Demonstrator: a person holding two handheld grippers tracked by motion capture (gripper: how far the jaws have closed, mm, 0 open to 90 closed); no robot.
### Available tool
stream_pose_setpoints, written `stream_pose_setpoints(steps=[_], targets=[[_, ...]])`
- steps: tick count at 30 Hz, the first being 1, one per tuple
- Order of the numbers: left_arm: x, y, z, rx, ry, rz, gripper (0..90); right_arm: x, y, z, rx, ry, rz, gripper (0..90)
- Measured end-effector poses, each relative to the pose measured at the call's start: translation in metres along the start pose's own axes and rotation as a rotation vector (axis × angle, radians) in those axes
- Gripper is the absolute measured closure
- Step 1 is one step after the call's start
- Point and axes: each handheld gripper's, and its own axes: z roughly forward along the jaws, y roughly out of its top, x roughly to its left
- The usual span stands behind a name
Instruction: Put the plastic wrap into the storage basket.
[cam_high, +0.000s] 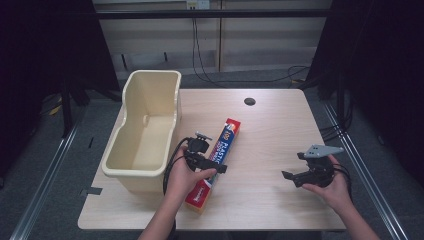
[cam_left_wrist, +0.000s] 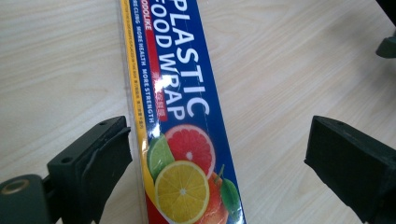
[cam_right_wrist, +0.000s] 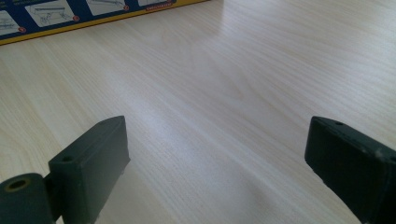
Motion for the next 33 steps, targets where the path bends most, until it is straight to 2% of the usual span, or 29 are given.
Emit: stream_pose_setpoints(steps=[1,2,4,6,7,8,9,11,13,16,21,23,25,27,28,30,33], targets=[[-0.002,0.001,0.001,-0.013,-0.002,-0.020,5.7,0.000,0.000,0.000,-0.003,-0.002,-0.003,6.0],[-0.001,0.003,0.001,0.001,0.004,0.004,5.6,-0.001,0.000,-0.001,-0.003,-0.004,0.000,6.0],[-0.004,0.007,0.003,-0.005,0.020,-0.004,5.6,-0.001,0.000,-0.001,-0.006,-0.007,0.006,6.0],[-0.003,0.012,0.005,0.019,0.055,0.019,6.2,-0.001,0.000,-0.001,-0.007,-0.005,0.004,6.1],[-0.003,0.015,0.007,0.010,0.069,0.004,6.7,-0.001,0.000,-0.001,-0.008,-0.008,0.004,6.1],[-0.001,0.018,0.007,0.033,0.083,0.018,7.6,-0.001,0.000,-0.002,-0.009,-0.005,0.008,6.2],[0.000,0.020,0.009,0.036,0.085,0.001,8.5,-0.001,0.000,-0.002,-0.010,-0.004,0.009,6.1],[0.001,0.023,0.014,0.047,0.088,-0.006,10.3,-0.002,0.000,-0.002,-0.012,-0.007,0.007,6.2],[0.003,0.025,0.018,0.080,0.099,0.001,11.4,-0.002,0.000,-0.002,-0.014,-0.011,0.011,6.2],[0.005,0.027,0.025,0.108,0.134,-0.005,14.3,-0.003,0.000,-0.002,-0.014,-0.002,0.015,6.2],[0.009,0.027,0.037,0.139,0.151,-0.034,18.7,-0.003,0.000,-0.003,-0.019,-0.004,0.015,6.4],[0.010,0.027,0.040,0.174,0.163,-0.033,19.7,-0.003,0.000,-0.003,-0.021,-0.009,0.016,6.4],[0.011,0.027,0.044,0.176,0.160,-0.057,21.6,-0.003,0.000,-0.003,-0.021,-0.011,0.016,6.5],[0.012,0.028,0.046,0.198,0.141,-0.060,26.4,-0.003,0.000,-0.003,-0.022,-0.007,0.018,6.5],[0.010,0.028,0.048,0.194,0.151,-0.073,28.2,-0.003,0.000,-0.003,-0.021,-0.010,0.015,6.6],[0.009,0.030,0.050,0.211,0.152,-0.067,31.9,-0.003,0.000,-0.003,-0.022,-0.010,0.017,6.7],[0.005,0.032,0.052,0.229,0.184,-0.073,33.6,-0.003,0.000,-0.003,-0.023,-0.013,0.021,7.0]])
